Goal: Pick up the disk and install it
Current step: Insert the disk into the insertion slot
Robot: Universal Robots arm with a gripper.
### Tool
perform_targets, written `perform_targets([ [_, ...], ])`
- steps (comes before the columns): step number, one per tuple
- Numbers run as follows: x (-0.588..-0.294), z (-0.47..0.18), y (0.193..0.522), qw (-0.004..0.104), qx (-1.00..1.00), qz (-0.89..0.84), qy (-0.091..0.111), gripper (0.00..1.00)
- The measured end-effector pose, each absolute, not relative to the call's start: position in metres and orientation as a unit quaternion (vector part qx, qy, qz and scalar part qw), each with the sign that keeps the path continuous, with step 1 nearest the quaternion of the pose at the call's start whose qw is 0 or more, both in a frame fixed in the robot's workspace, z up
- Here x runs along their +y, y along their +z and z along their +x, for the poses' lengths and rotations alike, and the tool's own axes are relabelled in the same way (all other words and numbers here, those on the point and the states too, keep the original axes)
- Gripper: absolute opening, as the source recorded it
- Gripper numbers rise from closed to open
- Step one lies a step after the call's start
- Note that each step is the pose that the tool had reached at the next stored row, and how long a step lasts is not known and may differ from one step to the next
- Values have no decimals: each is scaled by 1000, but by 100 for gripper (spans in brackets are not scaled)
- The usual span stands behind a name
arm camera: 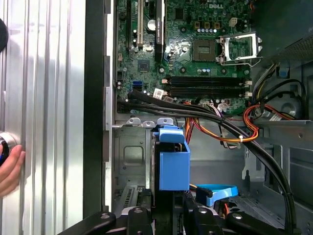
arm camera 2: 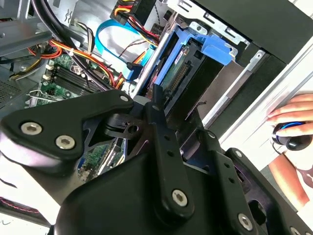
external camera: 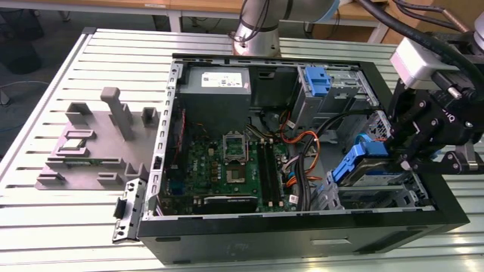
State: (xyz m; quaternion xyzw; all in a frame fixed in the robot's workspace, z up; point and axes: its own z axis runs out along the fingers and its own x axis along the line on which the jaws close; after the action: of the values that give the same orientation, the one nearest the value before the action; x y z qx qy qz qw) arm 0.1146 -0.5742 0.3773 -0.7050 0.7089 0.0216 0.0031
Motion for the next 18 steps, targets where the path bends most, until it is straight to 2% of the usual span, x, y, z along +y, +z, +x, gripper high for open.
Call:
perform_targets([
  [3, -574, 115, 377, 3, 709, -705, 22, 36],
  [4, -574, 115, 377, 3, 709, -705, 22, 42],
  [10, -574, 114, 377, 3, 709, -705, 22, 42],
  [18, -573, 110, 371, 11, 709, -705, 14, 42],
])
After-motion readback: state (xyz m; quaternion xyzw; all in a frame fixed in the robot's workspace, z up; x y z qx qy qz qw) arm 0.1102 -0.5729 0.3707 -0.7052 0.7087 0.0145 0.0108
